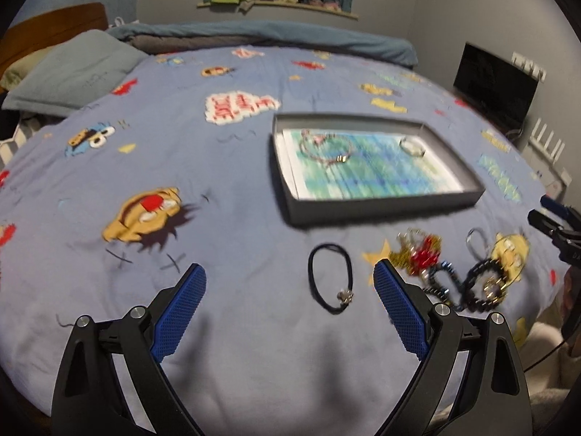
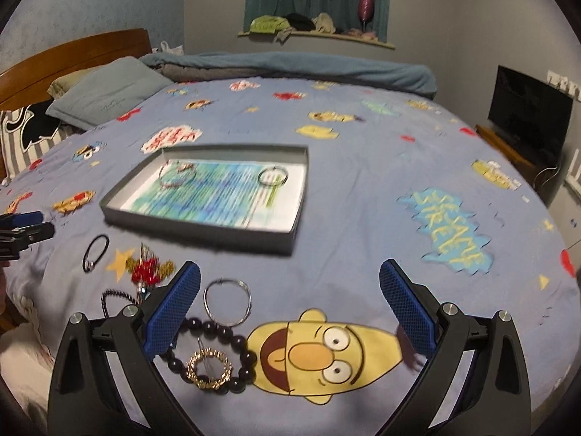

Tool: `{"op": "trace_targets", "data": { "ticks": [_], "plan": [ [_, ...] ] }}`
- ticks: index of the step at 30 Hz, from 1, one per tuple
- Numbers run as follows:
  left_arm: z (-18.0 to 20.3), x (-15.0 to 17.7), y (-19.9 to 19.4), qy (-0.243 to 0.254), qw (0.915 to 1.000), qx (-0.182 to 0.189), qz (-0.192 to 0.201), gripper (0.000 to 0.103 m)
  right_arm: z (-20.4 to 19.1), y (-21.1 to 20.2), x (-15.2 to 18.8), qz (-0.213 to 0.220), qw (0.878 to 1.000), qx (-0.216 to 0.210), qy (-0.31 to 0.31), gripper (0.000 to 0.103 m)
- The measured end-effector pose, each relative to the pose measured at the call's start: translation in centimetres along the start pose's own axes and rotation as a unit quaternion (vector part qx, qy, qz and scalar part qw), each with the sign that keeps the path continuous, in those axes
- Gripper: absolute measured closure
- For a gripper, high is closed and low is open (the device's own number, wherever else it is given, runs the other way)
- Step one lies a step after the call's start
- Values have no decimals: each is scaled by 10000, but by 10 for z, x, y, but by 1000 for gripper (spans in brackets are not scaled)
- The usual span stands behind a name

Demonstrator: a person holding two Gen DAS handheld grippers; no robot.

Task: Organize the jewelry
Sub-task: 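Move both open tools back from the tray to the jewelry pile, then close the left tool on the black hair tie while the right tool grasps another silver hoop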

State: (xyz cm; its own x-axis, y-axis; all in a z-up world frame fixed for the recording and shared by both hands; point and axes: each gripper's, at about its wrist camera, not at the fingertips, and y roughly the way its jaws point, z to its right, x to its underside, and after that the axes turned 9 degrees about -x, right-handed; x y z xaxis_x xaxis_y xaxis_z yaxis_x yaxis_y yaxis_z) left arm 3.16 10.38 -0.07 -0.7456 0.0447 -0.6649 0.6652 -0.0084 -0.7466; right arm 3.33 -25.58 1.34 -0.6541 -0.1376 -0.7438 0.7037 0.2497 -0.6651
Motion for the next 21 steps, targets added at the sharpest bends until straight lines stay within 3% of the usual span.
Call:
{"op": "trace_targets", "data": {
  "ticks": [7,14,21],
  "plan": [
    [15,6,26,86,9998,57,-173,10,7,29,18,-288,9993,-170,146,6],
    [36,8,44,363,9988,112,-297,10,-18,49,24,-408,9978,-524,9,7],
    [47,13,56,696,9966,30,-430,14,-27,66,25,-638,9959,-646,-20,32]
  ]
}}
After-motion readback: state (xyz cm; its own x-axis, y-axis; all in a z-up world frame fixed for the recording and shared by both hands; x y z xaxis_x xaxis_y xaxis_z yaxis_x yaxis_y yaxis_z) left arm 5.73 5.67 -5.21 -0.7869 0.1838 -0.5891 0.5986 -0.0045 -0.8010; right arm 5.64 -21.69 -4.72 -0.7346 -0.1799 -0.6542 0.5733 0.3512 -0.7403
